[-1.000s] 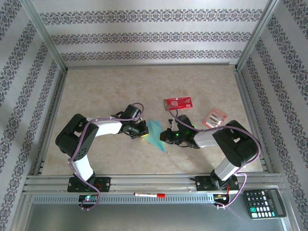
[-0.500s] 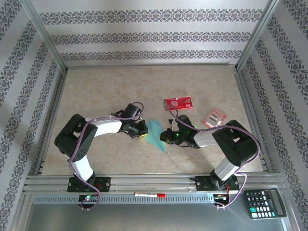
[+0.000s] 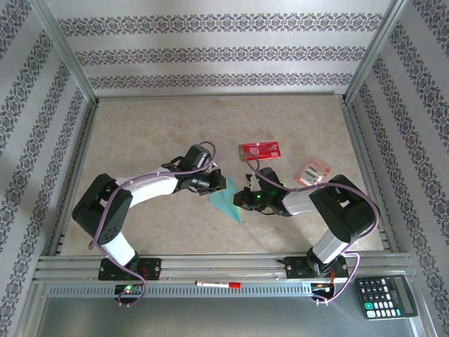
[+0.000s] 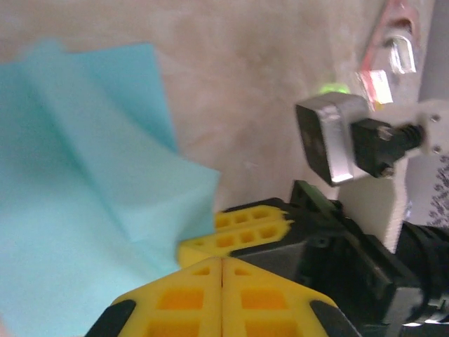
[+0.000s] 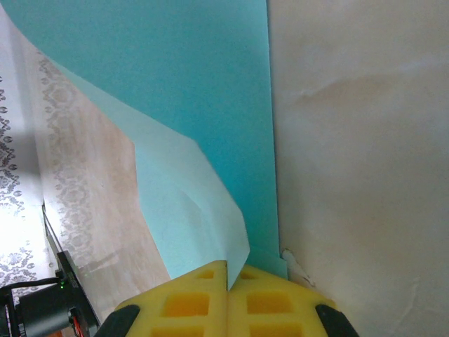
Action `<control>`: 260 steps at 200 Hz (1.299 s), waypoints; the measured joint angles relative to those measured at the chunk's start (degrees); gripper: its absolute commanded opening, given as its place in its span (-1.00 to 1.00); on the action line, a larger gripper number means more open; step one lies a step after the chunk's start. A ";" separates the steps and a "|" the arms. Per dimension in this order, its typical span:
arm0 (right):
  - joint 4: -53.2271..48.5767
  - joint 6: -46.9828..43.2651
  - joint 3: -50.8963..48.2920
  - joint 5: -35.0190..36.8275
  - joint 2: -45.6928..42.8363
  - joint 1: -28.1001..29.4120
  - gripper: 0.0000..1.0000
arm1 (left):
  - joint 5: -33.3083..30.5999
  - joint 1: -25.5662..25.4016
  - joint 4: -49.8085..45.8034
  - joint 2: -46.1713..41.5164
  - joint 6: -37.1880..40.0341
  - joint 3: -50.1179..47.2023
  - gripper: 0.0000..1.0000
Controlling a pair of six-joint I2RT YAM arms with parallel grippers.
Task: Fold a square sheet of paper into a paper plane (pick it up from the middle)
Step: Fourth fold the wing at the center of the table.
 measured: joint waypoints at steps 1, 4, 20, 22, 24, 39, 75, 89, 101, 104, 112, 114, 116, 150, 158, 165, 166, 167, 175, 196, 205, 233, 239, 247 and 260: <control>0.00 0.00 0.00 0.00 0.00 0.00 -1.00 | 0.09 -0.07 0.04 0.09 0.00 0.07 -0.90; 0.00 0.00 0.00 0.00 0.02 0.00 -1.00 | 0.37 -0.22 0.31 0.48 -0.11 0.39 -0.90; 0.00 0.00 0.00 0.00 0.02 0.00 -1.00 | 1.62 -0.83 1.60 2.71 -0.55 1.64 -0.91; 0.00 0.00 0.00 0.00 0.02 0.00 -1.00 | 1.77 -0.83 1.68 2.95 -0.57 1.77 -0.91; 0.00 0.00 0.00 0.00 0.02 0.00 -1.00 | 1.90 -0.85 1.73 3.17 -0.61 1.90 -0.91; 0.02 -0.02 0.00 0.00 0.02 0.00 -1.00 | 2.40 -0.85 2.49 5.07 -0.79 2.60 -0.91; 0.07 -0.02 0.00 -0.04 0.13 0.00 -1.00 | 2.67 -0.85 2.62 8.09 -0.81 3.19 -0.91; 0.04 -0.02 0.04 -0.17 0.17 0.00 -1.00 | 2.67 -0.85 2.62 8.74 -0.79 3.30 -0.91; 0.02 -0.02 0.09 -0.17 0.22 0.00 -1.00 | 2.64 -0.83 2.62 9.20 -0.76 3.30 -0.91; 0.02 -0.02 0.09 -0.20 0.22 0.00 -1.00 | 2.62 -0.83 2.64 9.31 -0.76 3.30 -0.91; 0.04 -0.02 0.09 -0.22 0.22 0.00 -1.00 | 2.62 -0.81 2.62 9.57 -0.76 3.30 -0.91; 0.02 -0.02 0.09 -0.20 0.22 0.00 -1.00 | 2.62 -0.81 2.62 9.64 -0.76 3.30 -0.91; 0.02 -0.02 0.09 -0.22 0.22 0.00 -1.00 | 2.60 -0.81 2.62 9.66 -0.76 3.30 -0.91; 0.02 -0.02 0.09 -0.22 0.22 0.00 -1.00 | 2.14 -0.70 2.62 10.34 -0.70 3.30 -0.91; 0.04 -0.02 0.09 -0.22 0.24 0.00 -1.00 | 2.01 -0.70 2.60 10.43 -0.68 3.30 -0.92; 0.04 -0.02 0.09 -0.22 0.24 0.00 -1.00 | 1.99 -0.68 2.60 10.47 -0.55 3.30 -0.92; 0.04 -0.02 0.09 -0.22 0.24 0.00 -1.00 | 1.97 -0.68 2.60 10.47 -0.55 3.30 -0.92; 0.04 -0.02 0.09 -0.22 0.24 0.00 -1.00 | 1.97 -0.68 2.60 10.47 -0.52 3.30 -0.92; 0.04 -0.02 0.09 -0.22 0.24 0.00 -1.00 | 1.95 -0.68 2.60 10.49 -0.46 3.30 -0.92; 0.04 -0.02 0.11 -0.24 0.26 0.00 -0.97 | 1.95 -0.39 2.60 10.60 -0.28 3.30 -0.92; 0.04 -0.02 0.11 -0.28 0.26 0.00 -0.97 | 1.75 -0.26 2.58 10.69 -0.24 3.30 -0.91; 0.02 -0.02 0.17 -0.44 0.33 0.00 -0.93 | 1.46 0.09 2.54 11.06 0.15 3.30 -0.93; 0.00 -0.02 0.20 -0.46 0.35 0.00 -0.92 | 1.33 0.15 2.54 11.23 0.24 3.30 -0.93; 0.00 -0.02 0.20 -0.48 0.35 0.00 -0.91 | 1.27 0.20 2.54 11.43 0.37 3.30 -0.93; 0.00 -0.02 0.20 -0.50 0.35 0.00 -0.89 | 1.09 0.35 2.51 11.67 0.66 3.28 -0.93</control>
